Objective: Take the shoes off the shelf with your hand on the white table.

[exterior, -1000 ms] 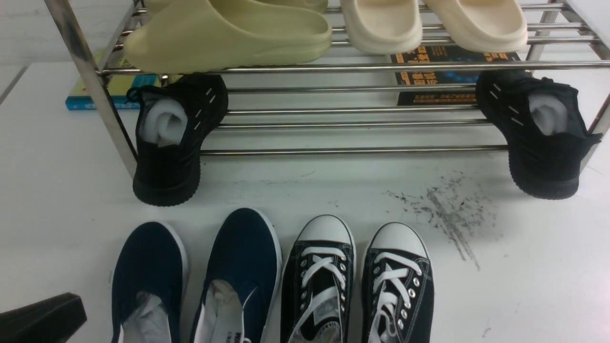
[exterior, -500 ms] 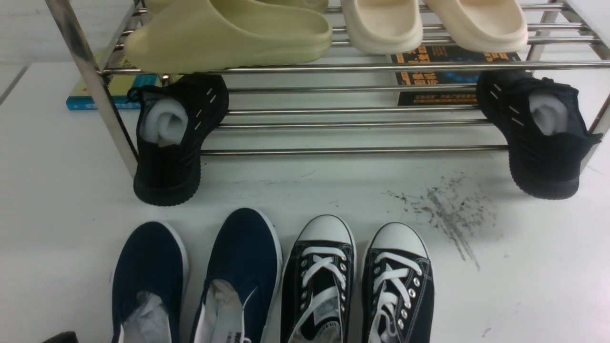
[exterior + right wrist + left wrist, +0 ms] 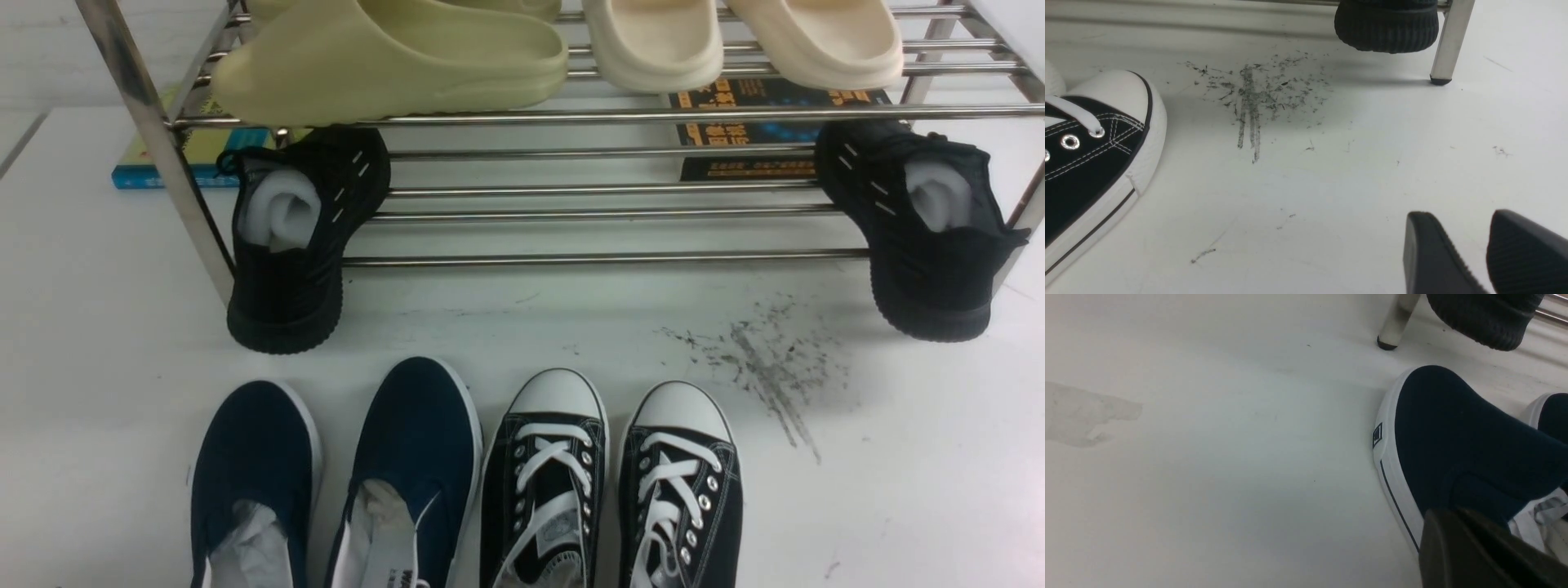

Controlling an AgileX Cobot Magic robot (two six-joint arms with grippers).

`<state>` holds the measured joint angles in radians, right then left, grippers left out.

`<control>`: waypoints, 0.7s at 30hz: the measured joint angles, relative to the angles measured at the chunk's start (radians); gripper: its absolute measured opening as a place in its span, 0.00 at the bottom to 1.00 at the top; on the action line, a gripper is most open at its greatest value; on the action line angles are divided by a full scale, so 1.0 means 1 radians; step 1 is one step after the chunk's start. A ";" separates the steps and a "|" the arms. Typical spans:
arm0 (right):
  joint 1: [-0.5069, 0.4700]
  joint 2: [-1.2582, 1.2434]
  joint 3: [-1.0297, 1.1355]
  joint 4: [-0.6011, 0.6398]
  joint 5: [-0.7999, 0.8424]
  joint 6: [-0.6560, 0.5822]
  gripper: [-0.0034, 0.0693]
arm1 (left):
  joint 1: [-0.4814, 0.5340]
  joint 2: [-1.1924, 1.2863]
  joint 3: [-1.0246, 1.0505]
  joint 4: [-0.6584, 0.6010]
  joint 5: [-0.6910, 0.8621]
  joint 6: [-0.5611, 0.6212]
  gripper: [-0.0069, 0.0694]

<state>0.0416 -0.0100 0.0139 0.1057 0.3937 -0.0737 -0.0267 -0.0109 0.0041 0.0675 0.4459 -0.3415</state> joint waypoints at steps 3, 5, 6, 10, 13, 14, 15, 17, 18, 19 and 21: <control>0.000 0.000 0.000 0.000 0.000 0.000 0.38 | -0.018 0.000 0.000 0.004 -0.001 -0.015 0.14; 0.000 0.000 0.000 0.000 0.000 0.000 0.38 | -0.049 0.000 0.000 0.007 -0.003 -0.021 0.14; 0.000 0.000 0.000 0.000 0.000 0.000 0.38 | -0.063 0.000 0.000 0.007 -0.003 -0.022 0.14; 0.000 0.000 0.000 0.000 0.000 0.000 0.38 | -0.082 -0.001 0.001 0.008 -0.005 -0.022 0.14; 0.000 0.000 0.000 0.000 0.000 0.000 0.38 | -0.082 -0.001 0.001 0.010 -0.006 -0.023 0.14; 0.000 0.000 0.000 0.000 0.000 0.000 0.38 | -0.082 -0.001 0.001 0.011 -0.007 -0.023 0.14; 0.000 0.000 0.000 0.000 0.000 0.000 0.38 | -0.082 -0.001 0.001 0.011 -0.007 -0.024 0.14; 0.000 0.000 0.000 0.000 0.000 0.000 0.38 | -0.082 -0.001 0.001 0.011 -0.007 -0.024 0.14; 0.000 0.000 0.000 0.000 0.000 0.000 0.38 | -0.082 -0.001 0.001 0.011 -0.007 -0.024 0.14; 0.000 0.000 0.000 0.000 0.000 0.000 0.38 | -0.082 -0.001 0.001 0.011 -0.007 -0.024 0.14; 0.000 0.000 0.000 0.000 0.000 0.000 0.38 | -0.082 -0.001 0.001 0.011 -0.007 -0.024 0.15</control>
<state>0.0416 -0.0100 0.0139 0.1057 0.3937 -0.0737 -0.1084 -0.0117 0.0054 0.0784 0.4388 -0.3652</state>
